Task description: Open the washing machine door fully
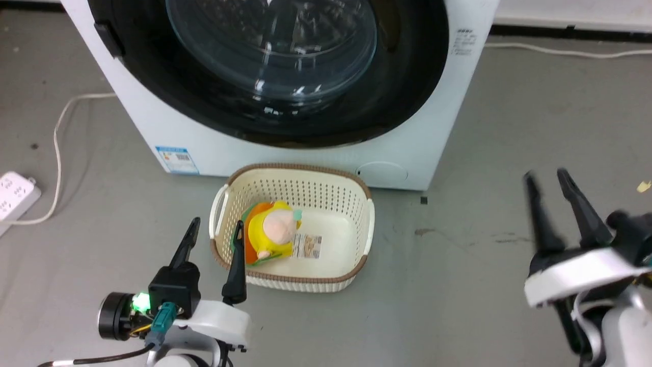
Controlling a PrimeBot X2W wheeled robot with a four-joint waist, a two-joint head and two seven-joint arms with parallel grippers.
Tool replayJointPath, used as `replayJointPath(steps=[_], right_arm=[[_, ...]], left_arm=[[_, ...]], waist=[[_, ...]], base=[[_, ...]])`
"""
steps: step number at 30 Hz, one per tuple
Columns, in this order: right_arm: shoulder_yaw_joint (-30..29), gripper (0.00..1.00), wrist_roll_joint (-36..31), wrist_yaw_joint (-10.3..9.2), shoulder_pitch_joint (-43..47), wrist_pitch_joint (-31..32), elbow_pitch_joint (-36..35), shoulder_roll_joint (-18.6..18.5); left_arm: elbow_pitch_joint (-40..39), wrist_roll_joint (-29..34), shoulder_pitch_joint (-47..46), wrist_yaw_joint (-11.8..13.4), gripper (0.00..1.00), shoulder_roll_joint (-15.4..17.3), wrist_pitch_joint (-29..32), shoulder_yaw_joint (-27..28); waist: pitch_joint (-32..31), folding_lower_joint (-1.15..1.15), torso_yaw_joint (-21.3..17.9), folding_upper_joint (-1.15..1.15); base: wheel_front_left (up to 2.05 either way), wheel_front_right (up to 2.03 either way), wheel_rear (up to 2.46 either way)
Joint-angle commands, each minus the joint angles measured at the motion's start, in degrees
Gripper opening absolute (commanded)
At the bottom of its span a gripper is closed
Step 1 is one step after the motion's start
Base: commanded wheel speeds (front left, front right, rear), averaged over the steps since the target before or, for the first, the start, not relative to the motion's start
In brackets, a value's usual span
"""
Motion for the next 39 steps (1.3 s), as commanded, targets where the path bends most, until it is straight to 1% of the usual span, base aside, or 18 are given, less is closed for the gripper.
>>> replayJointPath(steps=[1,8,16,21,30,37,38,39], right_arm=[[-0.38,0.0,1.12,0.03,-1.81,0.16,0.02,-0.55],[-3.23,0.0,7.6,0.03,-8.66,3.57,1.84,0.17],[-7.28,0.0,16.72,0.03,-17.55,11.64,6.58,1.7],[-10.25,0.0,21.36,0.04,-23.56,15.56,9.97,2.34],[-15.45,0.0,28.06,0.04,-35.37,23.76,19.42,2.81],[-19.25,0.0,30.15,0.04,-44.8,28.54,27.12,2.87],[-21.1,0.0,30.98,0.04,-48.78,30.33,30.28,2.88],[-21.65,0.0,31.09,0.04,-50.05,30.86,31.24,2.88]], left_arm=[[-0.47,0.2,-1.22,0.25,1.0,0.09,-0.6,-0.33],[-0.94,-0.2,-2.78,0.56,1.0,0.13,-1.44,-1.01],[-1.26,-0.53,-4.4,0.94,1.0,0.1,-2.4,-2.23],[-1.49,-0.69,-5.27,1.12,1.0,0.09,-3.0,-2.78],[-2.1,-0.62,-6.78,1.47,1.0,0.09,-4.08,-3.72],[-2.32,-0.82,-7.91,1.82,1.0,0.08,-4.91,-4.78],[-2.24,-0.91,-8.37,1.93,1.0,0.07,-5.27,-5.33],[-2.22,-0.96,-8.53,2.0,1.0,0.07,-5.39,-5.45]], waist=[[0.87,-0.01,0.32,0.0],[3.61,-0.01,1.23,0.0],[6.45,-0.01,2.59,0.0],[8.13,-0.01,3.27,0.0],[11.0,-0.01,4.35,0.0],[13.42,-0.01,5.49,0.0],[14.41,-0.01,6.1,0.0],[14.74,-0.01,6.31,0.0]], base=[[0.0,0.0,0.0],[0.0,0.0,0.0],[0.0,0.0,0.0],[0.0,0.0,0.0],[0.0,0.0,0.0],[0.0,0.0,0.0],[0.0,0.0,0.0],[0.0,0.0,0.0]])
